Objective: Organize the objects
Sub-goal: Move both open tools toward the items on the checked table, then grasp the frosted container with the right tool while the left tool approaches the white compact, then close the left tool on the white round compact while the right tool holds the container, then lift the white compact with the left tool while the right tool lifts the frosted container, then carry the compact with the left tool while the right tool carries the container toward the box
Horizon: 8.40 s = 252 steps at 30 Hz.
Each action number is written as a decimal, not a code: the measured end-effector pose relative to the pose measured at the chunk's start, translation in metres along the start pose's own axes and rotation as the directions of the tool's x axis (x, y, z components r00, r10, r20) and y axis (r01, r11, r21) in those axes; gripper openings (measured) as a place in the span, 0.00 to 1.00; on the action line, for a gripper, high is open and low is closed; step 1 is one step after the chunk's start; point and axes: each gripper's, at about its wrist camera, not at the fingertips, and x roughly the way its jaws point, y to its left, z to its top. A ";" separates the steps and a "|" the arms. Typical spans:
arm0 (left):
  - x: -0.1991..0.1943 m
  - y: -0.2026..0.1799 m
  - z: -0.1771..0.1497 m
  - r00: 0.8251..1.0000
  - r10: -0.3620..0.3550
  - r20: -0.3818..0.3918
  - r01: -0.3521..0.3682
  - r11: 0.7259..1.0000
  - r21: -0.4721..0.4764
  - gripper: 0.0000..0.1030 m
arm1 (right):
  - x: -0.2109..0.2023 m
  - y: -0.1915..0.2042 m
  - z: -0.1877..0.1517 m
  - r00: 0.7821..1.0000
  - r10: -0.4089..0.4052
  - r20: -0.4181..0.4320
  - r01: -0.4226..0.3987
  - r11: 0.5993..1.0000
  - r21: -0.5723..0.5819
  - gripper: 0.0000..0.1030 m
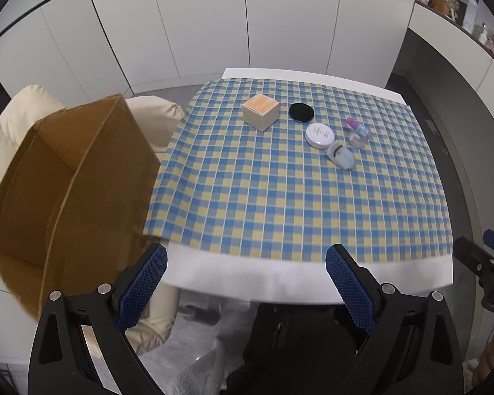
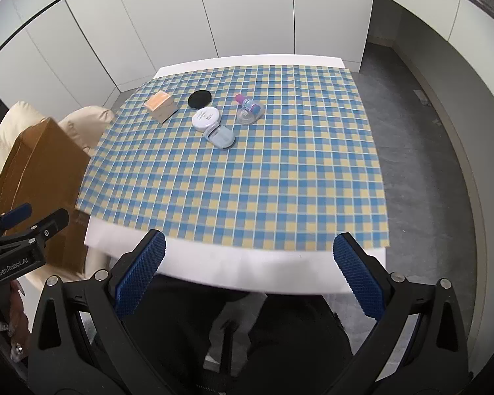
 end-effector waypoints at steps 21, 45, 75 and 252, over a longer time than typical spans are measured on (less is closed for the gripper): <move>0.090 0.004 0.064 1.000 0.018 0.007 -0.017 0.998 -0.065 0.95 | 0.137 0.028 0.065 1.000 -0.005 0.022 0.001 0.985 0.172 1.00; 0.148 0.014 0.063 0.997 0.020 -0.072 -0.026 0.996 -0.089 0.95 | 0.220 0.053 0.085 0.971 -0.230 0.072 0.208 0.951 0.230 0.60; 0.232 -0.106 0.108 0.998 -0.032 -0.053 0.039 0.992 0.118 0.95 | 0.211 -0.026 0.097 0.990 -0.126 0.067 0.124 0.992 0.034 0.60; -0.237 -0.041 -0.032 0.931 -0.031 0.363 -0.012 0.993 0.117 0.55 | -0.240 0.019 -0.014 0.920 -0.110 0.376 0.142 0.988 -0.058 0.60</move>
